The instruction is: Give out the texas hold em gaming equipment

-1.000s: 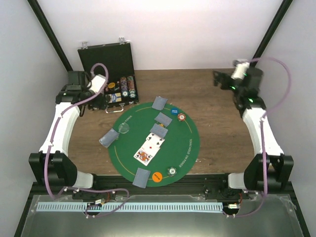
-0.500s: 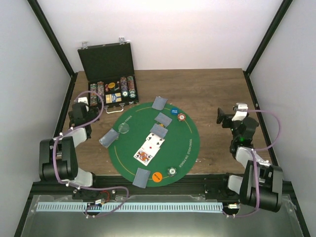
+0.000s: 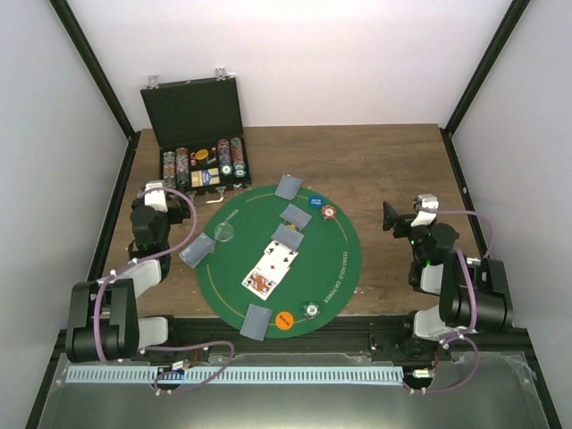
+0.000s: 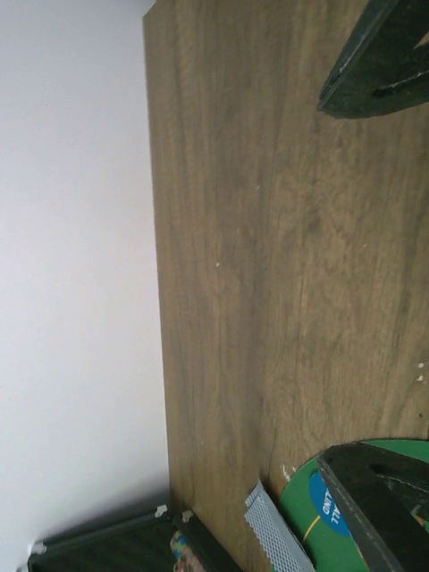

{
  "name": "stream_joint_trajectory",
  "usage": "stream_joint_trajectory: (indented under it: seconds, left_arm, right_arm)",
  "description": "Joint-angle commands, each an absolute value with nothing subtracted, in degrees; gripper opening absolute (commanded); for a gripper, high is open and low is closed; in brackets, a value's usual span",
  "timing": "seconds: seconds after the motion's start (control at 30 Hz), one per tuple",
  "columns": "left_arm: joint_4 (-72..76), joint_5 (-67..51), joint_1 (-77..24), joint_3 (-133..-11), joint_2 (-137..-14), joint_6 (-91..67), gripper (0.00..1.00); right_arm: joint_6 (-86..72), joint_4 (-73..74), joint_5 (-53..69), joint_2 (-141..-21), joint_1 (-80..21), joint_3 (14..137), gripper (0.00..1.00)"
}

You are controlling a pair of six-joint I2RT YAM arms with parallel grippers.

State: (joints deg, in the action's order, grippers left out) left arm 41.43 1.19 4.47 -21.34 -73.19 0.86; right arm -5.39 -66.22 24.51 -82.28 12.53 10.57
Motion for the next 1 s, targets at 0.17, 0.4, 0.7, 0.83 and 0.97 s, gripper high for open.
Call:
stream_joint_trajectory:
  seconds: [0.17, 0.4, 0.7, 0.83, 0.97]
  left_arm:
    - [59.4, -3.0, 1.1, -17.8, -83.6, 0.9, 1.00]
    - [73.2, 0.4, -2.4, -13.2, -89.3, 4.2, 1.00]
    - [68.3, 2.7, -2.4, -15.9, -89.2, 3.1, 1.00]
    - [67.9, 3.0, -2.4, -16.1, -89.2, 3.0, 1.00]
    - [67.8, 2.9, -2.3, -16.0, -89.1, 3.0, 1.00]
  right_arm:
    - [1.8, -73.3, 25.7, -86.3, 7.2, 12.0, 1.00]
    - [0.9, -72.2, 22.4, -86.6, 6.7, 12.7, 1.00]
    - [0.9, -73.3, 21.9, -87.0, 6.5, 12.6, 1.00]
    - [1.0, -72.7, 21.7, -87.0, 6.4, 12.9, 1.00]
    - [1.1, -72.4, 21.2, -86.8, 6.2, 12.9, 1.00]
